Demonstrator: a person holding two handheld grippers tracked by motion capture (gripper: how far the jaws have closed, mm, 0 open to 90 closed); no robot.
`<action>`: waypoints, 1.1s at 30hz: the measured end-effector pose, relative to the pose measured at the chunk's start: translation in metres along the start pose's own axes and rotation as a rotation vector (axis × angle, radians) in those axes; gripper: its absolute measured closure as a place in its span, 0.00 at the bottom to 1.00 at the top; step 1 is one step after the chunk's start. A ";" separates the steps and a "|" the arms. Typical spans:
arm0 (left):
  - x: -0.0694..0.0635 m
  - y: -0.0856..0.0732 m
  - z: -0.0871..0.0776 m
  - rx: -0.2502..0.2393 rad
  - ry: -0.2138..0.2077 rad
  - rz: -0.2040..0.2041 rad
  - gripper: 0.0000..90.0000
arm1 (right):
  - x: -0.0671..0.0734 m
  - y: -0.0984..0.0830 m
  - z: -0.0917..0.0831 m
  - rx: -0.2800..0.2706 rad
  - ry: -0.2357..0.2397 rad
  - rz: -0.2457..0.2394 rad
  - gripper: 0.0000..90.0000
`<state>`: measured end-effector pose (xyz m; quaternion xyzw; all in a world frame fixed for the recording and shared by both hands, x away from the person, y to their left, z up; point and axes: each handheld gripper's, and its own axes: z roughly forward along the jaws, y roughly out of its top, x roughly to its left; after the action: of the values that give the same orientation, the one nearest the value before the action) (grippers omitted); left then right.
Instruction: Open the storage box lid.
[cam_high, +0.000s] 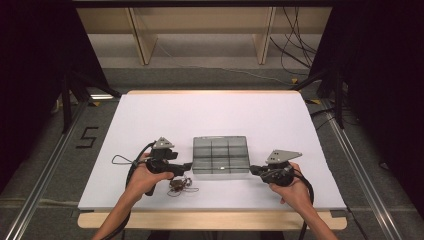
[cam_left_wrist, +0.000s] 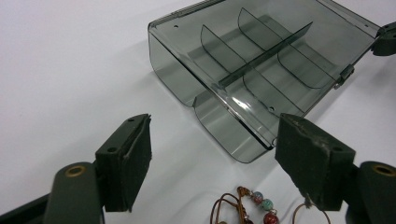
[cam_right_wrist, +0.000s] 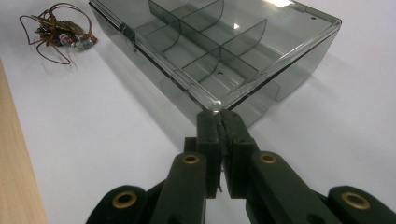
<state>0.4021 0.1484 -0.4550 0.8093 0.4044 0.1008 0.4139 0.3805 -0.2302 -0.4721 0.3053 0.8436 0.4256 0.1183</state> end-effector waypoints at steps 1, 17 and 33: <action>0.000 0.000 0.000 0.003 0.000 0.003 0.30 | 0.000 0.000 0.000 -0.002 0.001 -0.006 0.98; 0.000 0.000 -0.001 0.010 0.014 0.025 0.30 | 0.001 0.003 -0.002 -0.023 -0.001 -0.004 0.98; 0.004 0.005 -0.011 -0.011 0.021 0.020 0.30 | -0.001 0.011 -0.004 -0.066 -0.025 -0.008 0.97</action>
<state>0.4019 0.1565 -0.4452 0.8099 0.4001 0.1158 0.4129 0.3836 -0.2283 -0.4605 0.3030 0.8288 0.4490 0.1405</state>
